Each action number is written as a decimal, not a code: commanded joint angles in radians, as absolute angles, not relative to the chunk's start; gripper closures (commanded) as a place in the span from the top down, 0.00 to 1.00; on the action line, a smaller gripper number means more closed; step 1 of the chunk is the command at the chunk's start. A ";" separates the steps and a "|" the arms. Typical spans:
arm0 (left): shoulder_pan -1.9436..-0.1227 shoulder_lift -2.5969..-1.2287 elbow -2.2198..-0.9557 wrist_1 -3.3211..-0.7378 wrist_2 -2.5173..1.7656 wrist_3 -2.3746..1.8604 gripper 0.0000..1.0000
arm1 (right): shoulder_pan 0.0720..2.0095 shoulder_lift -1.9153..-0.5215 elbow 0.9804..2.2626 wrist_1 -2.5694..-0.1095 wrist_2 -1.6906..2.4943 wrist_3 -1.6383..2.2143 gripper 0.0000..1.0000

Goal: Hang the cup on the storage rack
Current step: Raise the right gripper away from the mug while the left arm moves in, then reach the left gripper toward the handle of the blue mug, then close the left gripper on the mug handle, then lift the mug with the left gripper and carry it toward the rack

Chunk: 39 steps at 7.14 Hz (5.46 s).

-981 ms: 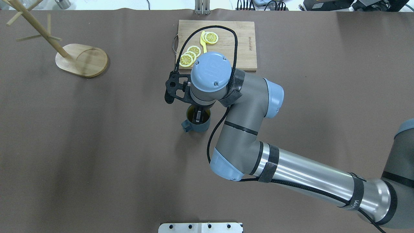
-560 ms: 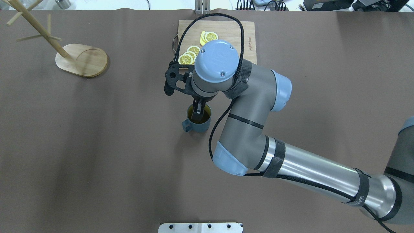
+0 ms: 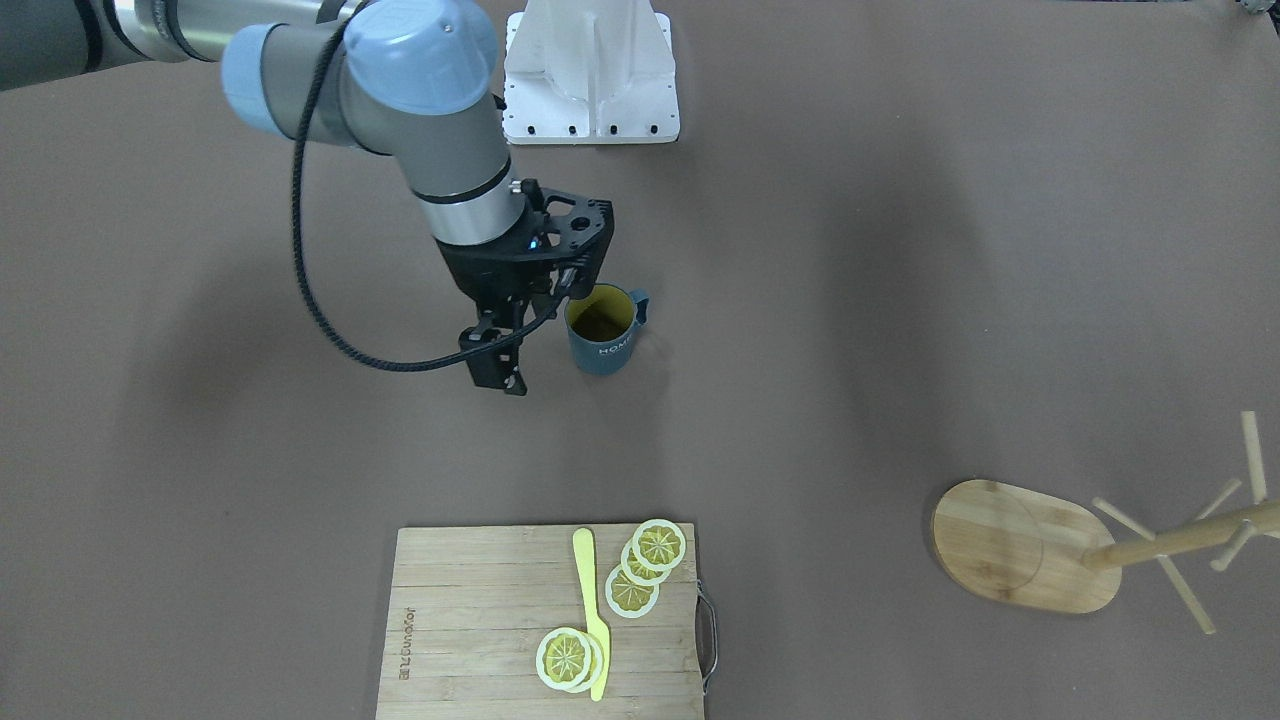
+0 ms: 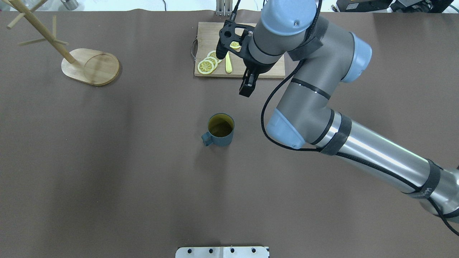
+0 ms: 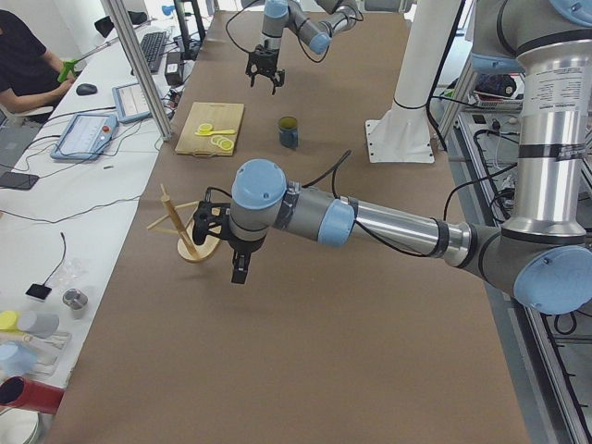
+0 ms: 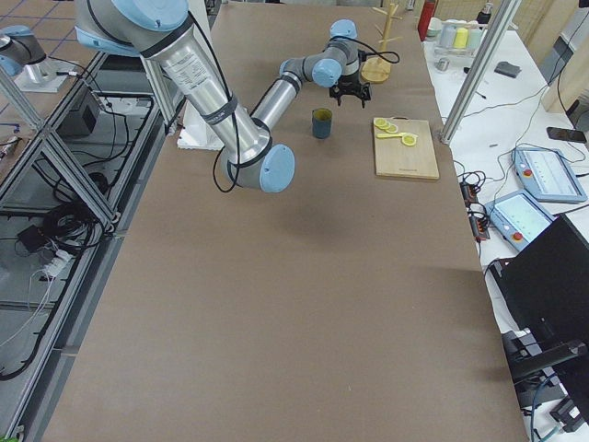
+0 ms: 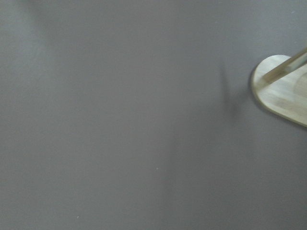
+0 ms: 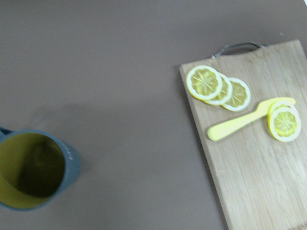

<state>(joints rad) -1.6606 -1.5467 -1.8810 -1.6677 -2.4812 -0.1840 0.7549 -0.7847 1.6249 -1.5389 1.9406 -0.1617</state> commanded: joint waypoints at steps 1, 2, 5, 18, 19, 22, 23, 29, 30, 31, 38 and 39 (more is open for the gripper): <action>-1.654 -1.578 -2.032 -1.730 -2.552 -0.283 0.98 | 0.898 -0.860 1.631 -1.571 2.012 -0.093 0.99; -1.631 -1.636 -2.036 -1.913 -2.553 -0.449 0.98 | 0.943 -0.947 1.661 -1.559 2.028 -0.056 0.99; -1.432 -1.688 -1.877 -2.356 -2.543 -0.489 0.97 | 1.046 -1.040 1.654 -1.562 2.081 0.113 0.99; -0.407 -1.959 -1.549 -2.853 -1.577 -0.693 0.97 | 1.135 -1.143 1.595 -1.497 2.237 0.663 0.99; -0.403 -1.970 -1.525 -2.852 -1.577 -0.693 0.97 | 1.134 -1.143 1.595 -1.496 2.238 0.663 0.99; -0.402 -2.009 -1.462 -2.865 -1.577 -0.696 0.97 | 1.124 -1.144 1.586 -1.474 2.238 0.663 0.99; -0.397 -2.034 -1.444 -2.864 -1.577 -0.698 0.96 | 1.124 -1.141 1.577 -1.474 2.238 0.663 0.99; -0.373 -2.040 -1.445 -2.920 -1.577 -0.815 0.00 | 1.123 -1.138 1.536 -1.407 2.240 0.670 0.99; -0.376 -2.040 -1.448 -2.968 -1.577 -0.865 0.00 | 1.121 -1.137 1.536 -1.405 2.240 0.686 0.99; -0.382 -2.040 -1.451 -2.999 -1.575 -0.868 0.00 | 1.123 -1.135 1.537 -1.405 2.241 0.695 0.99; -0.676 -2.074 -1.557 -3.121 -1.548 -1.433 0.00 | 1.121 -1.138 1.551 -1.382 2.241 0.704 0.99; -0.692 -2.074 -1.555 -3.160 -1.461 -1.575 0.00 | 1.121 -1.137 1.552 -1.381 2.241 0.704 0.99</action>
<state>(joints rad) -0.6526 -2.0757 -1.5561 -3.1090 -1.5321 -1.4079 1.1215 -1.1374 1.5516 -1.3850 2.2415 0.7036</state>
